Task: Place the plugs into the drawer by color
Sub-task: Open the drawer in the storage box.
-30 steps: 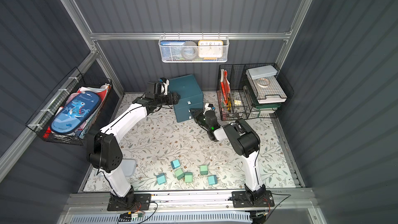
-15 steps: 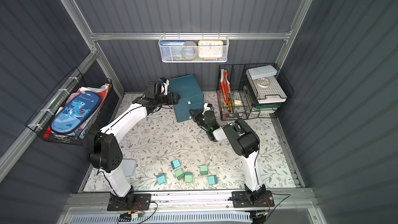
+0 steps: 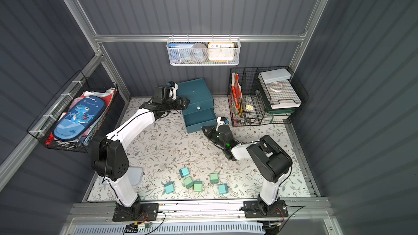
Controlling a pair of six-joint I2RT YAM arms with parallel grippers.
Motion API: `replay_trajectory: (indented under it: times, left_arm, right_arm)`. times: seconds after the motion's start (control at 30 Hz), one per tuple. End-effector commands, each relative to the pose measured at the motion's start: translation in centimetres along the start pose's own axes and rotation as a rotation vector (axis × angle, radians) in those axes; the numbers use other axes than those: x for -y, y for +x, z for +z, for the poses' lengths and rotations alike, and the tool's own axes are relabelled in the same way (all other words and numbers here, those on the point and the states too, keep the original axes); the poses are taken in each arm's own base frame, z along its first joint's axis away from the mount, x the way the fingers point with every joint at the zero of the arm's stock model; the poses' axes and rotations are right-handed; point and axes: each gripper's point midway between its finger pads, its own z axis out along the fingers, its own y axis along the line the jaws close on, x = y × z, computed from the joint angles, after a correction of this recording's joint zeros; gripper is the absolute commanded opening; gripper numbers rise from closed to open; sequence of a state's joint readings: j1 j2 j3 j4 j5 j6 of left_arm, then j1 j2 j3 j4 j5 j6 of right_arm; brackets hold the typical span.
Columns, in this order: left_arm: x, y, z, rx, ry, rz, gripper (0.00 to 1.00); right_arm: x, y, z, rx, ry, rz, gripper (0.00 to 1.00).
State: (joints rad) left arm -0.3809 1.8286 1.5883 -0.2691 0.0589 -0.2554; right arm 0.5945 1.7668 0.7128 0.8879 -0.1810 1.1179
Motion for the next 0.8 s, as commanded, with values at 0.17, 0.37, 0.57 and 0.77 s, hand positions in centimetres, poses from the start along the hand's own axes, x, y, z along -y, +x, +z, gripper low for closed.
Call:
replay_trajectory:
  times: [0.17,0.37,0.57,0.77]
  left_arm:
    - [-0.7,3.6,1.1,-0.108,-0.023,-0.006,0.88]
    - [-0.8,3.5,1.3,-0.108,-0.025,-0.01,0.88]
    - [-0.8,3.6,1.2,-0.109,-0.026,-0.008,0.88]
    - [-0.7,3.6,1.2,-0.107,-0.026,-0.008,0.88]
  right_arm:
    - [0.7,2.8,-2.7,-0.077,0.09,-0.107,0.0]
    - [0.8,4.1,-3.0,-0.106,0.107,-0.129,0.0]
    - [0.9,4.5,-2.4,-0.117,0.108,-0.132,0.0]
    - [0.4,4.5,-2.9,-0.13,0.123,-0.169,0.2]
